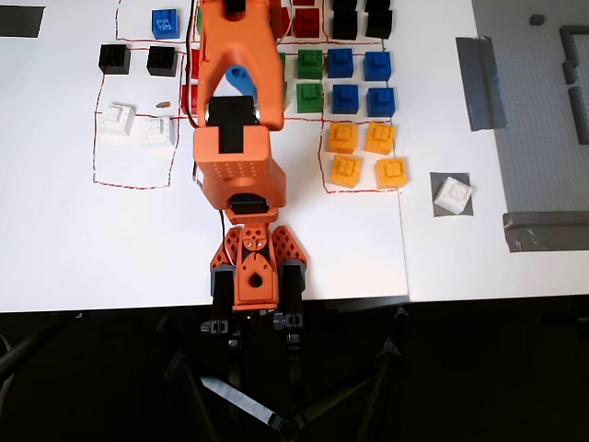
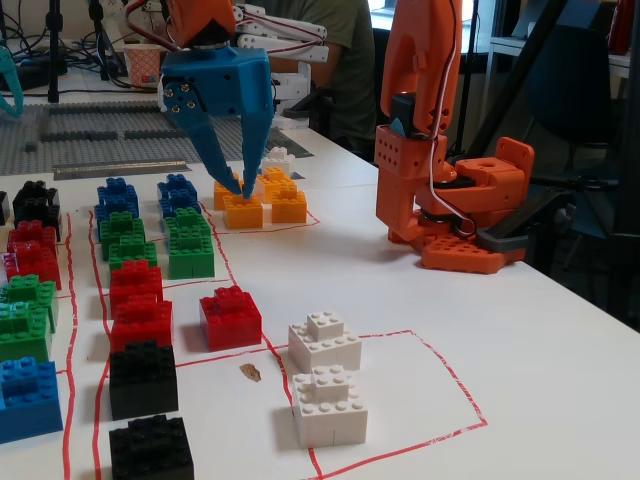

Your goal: Grab the block and put it in the grey marker

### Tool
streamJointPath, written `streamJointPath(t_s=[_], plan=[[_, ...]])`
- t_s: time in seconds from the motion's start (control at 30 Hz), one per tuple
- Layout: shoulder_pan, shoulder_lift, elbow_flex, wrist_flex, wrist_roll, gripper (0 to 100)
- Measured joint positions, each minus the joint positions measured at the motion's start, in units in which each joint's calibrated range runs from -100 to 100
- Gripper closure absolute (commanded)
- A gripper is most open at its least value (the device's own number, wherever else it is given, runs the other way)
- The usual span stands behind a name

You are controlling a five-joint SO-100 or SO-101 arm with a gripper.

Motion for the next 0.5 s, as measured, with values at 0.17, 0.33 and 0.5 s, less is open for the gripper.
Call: streamJointPath(t_s=[0.17, 0.33, 0.5], plan=[[-0.1, 0.0, 0.0, 0.0, 0.0, 100], [0.0, 0.0, 0.0, 0.0, -0.9, 100], [-0.1, 0.0, 0.0, 0.0, -0.9, 100]])
